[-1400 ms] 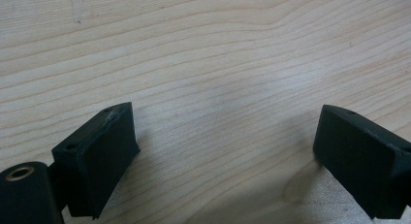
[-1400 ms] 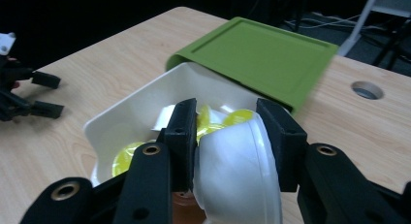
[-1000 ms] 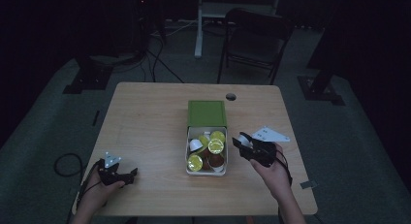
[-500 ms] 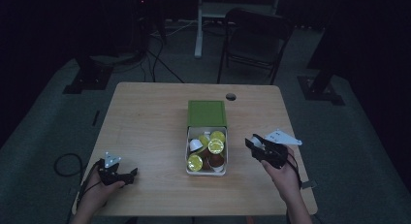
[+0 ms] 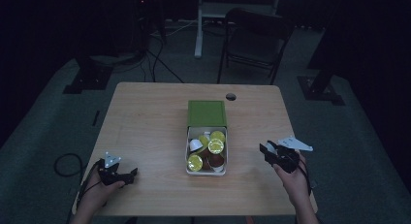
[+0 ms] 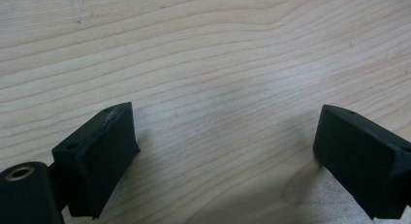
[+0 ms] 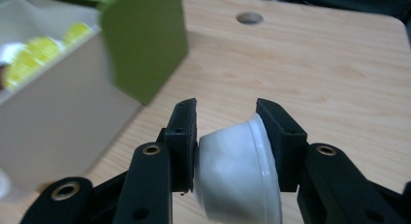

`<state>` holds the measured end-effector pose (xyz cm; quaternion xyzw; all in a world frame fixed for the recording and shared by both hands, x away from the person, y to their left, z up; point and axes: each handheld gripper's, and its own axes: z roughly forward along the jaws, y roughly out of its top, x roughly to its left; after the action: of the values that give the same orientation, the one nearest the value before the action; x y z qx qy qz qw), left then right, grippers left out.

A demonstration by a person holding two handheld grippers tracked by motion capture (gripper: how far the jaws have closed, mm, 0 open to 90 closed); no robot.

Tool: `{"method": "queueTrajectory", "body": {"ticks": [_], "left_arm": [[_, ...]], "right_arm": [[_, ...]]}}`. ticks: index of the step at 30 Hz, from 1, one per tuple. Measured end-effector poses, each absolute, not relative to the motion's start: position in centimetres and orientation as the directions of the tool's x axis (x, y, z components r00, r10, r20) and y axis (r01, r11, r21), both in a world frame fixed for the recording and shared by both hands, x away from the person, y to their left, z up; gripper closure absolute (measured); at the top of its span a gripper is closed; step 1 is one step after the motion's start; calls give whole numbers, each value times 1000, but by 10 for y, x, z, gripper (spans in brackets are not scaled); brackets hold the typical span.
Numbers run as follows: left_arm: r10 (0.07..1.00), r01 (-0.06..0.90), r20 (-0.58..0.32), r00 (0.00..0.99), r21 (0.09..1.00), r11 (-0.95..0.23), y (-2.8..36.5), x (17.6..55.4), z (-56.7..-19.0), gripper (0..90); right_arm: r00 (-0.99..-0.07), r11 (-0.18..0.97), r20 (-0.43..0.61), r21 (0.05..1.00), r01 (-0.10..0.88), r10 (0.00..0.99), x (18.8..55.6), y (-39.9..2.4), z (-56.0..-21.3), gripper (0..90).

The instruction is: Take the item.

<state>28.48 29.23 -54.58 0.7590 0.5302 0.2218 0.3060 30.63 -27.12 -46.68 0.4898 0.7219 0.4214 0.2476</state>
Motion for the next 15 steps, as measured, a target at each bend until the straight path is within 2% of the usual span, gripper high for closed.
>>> {"method": "queueTrajectory", "body": {"ticks": [8,15], "left_arm": [[941,669,12,339,700,-250,292,285,-546,85],[941,669,12,339,699,-251,292,285,-546,85]], "right_arm": [[-330,179,4,834,523,944,304,-289,-488,609],[-290,154,18,814,559,957,305,-305,-506,609]]}}
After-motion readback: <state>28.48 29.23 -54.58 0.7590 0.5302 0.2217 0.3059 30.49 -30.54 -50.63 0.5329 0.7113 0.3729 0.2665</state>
